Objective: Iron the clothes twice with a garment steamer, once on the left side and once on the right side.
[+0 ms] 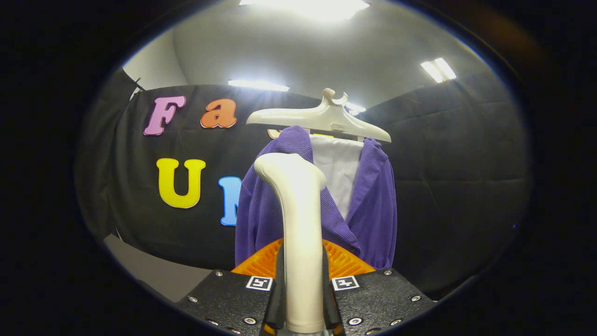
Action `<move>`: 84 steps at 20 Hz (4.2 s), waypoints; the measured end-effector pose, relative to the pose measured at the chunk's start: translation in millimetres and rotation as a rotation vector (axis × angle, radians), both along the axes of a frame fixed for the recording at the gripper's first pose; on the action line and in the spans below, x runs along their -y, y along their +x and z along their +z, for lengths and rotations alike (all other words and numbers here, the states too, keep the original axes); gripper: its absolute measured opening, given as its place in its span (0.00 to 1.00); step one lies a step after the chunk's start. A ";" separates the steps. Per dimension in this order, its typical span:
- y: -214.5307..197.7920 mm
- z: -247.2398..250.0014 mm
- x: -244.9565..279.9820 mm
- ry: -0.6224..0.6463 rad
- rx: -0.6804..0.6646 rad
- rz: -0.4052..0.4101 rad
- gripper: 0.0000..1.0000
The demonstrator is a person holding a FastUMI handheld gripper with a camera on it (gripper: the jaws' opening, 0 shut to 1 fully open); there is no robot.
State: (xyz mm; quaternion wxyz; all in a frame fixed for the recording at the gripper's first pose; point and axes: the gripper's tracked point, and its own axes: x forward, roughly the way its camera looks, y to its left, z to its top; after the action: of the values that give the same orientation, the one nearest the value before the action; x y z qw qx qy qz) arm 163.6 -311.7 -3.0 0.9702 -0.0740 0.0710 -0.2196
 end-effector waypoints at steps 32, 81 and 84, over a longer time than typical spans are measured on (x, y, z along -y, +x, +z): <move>-78.0 -262.7 6.6 0.045 -0.417 -0.063 0.32; -107.2 -54.9 126.2 0.111 -0.116 0.077 0.31; -82.3 -34.0 145.2 0.144 -0.051 0.024 0.31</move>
State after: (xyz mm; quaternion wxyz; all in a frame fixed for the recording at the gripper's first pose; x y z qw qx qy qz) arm 81.3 -456.9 -37.1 0.9734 -0.0106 0.1104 -0.2005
